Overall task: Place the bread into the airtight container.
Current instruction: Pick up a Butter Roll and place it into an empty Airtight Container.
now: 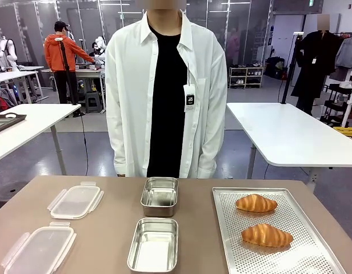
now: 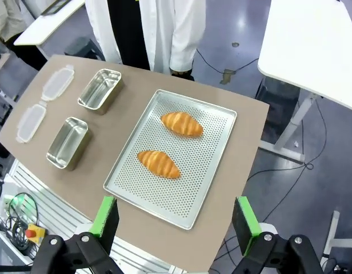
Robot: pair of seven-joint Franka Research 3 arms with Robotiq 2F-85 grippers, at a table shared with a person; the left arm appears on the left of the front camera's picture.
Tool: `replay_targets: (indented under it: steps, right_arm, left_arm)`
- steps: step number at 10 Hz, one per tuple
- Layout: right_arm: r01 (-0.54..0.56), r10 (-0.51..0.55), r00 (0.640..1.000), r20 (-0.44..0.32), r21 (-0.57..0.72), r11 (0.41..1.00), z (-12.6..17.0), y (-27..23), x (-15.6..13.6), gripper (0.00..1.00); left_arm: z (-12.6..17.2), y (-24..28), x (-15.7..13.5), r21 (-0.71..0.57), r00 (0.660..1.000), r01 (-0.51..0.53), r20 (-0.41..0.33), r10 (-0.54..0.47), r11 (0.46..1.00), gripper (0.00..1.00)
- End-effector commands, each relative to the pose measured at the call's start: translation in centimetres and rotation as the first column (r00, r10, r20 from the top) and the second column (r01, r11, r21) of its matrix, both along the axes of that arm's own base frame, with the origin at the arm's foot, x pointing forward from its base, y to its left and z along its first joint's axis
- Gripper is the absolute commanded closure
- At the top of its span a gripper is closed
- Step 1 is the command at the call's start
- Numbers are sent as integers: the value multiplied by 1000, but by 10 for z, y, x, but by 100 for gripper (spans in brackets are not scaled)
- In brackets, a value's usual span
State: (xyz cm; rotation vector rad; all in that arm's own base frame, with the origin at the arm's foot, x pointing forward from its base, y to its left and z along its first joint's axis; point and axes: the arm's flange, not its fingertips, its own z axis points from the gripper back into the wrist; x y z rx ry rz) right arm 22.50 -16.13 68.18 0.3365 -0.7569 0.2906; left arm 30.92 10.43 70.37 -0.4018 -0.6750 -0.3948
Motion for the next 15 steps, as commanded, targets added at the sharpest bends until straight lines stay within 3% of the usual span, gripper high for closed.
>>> replay_targets:
  steps: [1,3,4,5,7,10,13,15]
  right_arm:
    - [-19,19,1000,6,-5,1000,-1,1,-2,0]
    - [0,0,1000,1,1,1000,0,0,0,0]
    - [-167,182,982,54,-211,963,5,36,-8,0]
    - [-262,327,941,84,-430,864,5,68,-16,0]
    - [-371,503,865,-5,-682,631,-7,122,-4,0]
    - [-541,600,767,-227,-731,416,-62,175,57,0]
    - [-714,660,636,-400,-630,306,-131,191,109,0]
    - [-773,681,581,-446,-563,291,-183,191,129,0]
  left_arm:
    - [2,-1,-1,7,1000,13,6,-13,1000,0]
    - [2,-1,-1,7,1000,13,6,-13,1000,0]
    - [2,-1,-1,7,1000,13,6,-13,1000,0]
    - [2,-1,-1,7,1000,13,6,-13,1000,0]
    - [2,-1,-1,7,1000,13,6,-13,1000,0]
    - [2,-1,-1,7,1000,13,6,-13,1000,0]
    - [2,-1,-1,7,1000,13,6,-13,1000,0]
    - [2,-1,-1,7,1000,13,6,-13,1000,0]
